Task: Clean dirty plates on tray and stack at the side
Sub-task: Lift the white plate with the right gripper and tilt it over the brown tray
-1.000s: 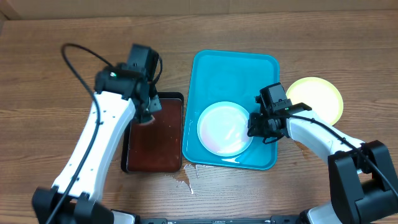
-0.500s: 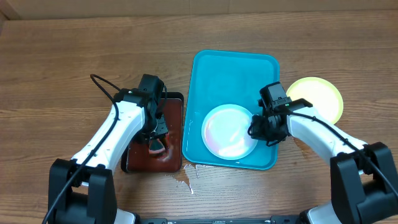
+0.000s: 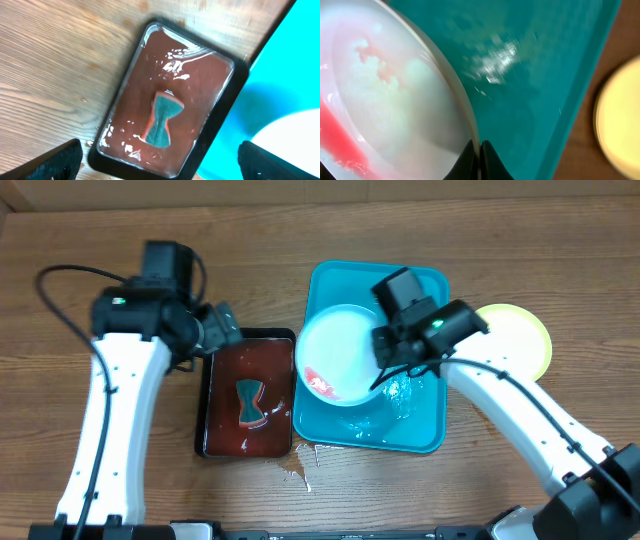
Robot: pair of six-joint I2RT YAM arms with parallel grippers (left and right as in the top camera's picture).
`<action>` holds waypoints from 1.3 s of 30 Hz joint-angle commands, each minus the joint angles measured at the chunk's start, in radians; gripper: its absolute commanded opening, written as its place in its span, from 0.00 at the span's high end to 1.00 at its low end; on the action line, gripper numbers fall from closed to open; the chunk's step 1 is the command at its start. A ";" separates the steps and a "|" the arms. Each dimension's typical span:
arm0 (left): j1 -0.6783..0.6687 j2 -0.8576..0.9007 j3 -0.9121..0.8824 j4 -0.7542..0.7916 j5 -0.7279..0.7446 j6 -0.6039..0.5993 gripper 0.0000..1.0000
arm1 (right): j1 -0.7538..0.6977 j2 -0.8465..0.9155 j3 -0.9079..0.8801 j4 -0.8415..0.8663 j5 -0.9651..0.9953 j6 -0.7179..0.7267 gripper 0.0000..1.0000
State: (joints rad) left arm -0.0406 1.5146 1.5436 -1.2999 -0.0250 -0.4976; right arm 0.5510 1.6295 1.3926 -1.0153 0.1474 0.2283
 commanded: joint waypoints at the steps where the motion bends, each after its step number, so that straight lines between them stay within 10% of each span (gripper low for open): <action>1: 0.064 -0.044 0.111 -0.032 0.008 0.004 0.00 | 0.114 -0.030 0.039 0.063 0.143 -0.021 0.96; 39: 0.121 -0.055 0.140 -0.098 -0.060 0.000 0.00 | 0.668 0.089 0.035 0.335 1.002 -0.137 0.96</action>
State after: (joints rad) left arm 0.0792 1.4609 1.6730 -1.3994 -0.0647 -0.4976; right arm 1.2003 1.7309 1.4044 -0.6895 1.0573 0.1230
